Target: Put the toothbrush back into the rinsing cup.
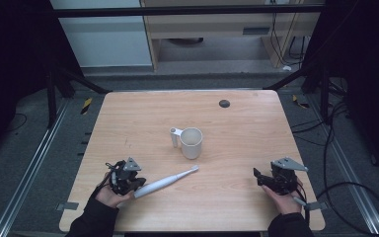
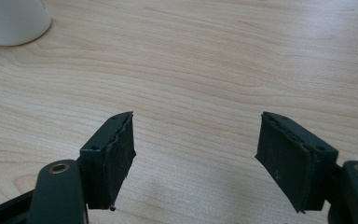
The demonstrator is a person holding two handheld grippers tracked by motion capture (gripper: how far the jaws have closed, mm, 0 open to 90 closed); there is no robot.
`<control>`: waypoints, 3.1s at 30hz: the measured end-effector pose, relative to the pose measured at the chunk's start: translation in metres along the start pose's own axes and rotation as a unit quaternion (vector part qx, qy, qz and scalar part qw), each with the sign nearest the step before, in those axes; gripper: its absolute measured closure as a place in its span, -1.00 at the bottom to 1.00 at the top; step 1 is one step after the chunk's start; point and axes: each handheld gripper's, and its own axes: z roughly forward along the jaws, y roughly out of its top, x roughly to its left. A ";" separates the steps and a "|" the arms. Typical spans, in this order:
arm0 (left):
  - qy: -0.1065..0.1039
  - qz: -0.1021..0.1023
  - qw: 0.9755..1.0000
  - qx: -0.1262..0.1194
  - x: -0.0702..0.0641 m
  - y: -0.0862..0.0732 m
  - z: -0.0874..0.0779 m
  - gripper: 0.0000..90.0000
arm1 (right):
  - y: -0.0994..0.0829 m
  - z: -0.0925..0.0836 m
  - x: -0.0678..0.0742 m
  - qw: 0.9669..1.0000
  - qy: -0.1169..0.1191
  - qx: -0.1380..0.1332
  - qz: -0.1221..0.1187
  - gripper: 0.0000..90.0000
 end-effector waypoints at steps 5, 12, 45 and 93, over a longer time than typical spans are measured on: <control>-0.002 0.001 1.000 0.002 -0.003 -0.002 0.000 0.99 | 0.000 0.000 0.000 1.000 0.000 0.000 0.000 -0.39; -0.004 0.004 1.000 0.004 -0.005 -0.005 -0.001 0.99 | 0.000 0.000 0.000 1.000 0.000 0.000 0.000 -0.39; 0.028 -0.021 0.996 -0.082 0.006 0.050 -0.041 0.37 | 0.000 0.000 -0.001 1.000 -0.004 0.000 0.003 -0.40; 0.003 0.030 1.000 0.001 -0.024 0.093 0.024 0.08 | 0.001 0.001 0.000 1.000 -0.001 0.003 0.000 -0.40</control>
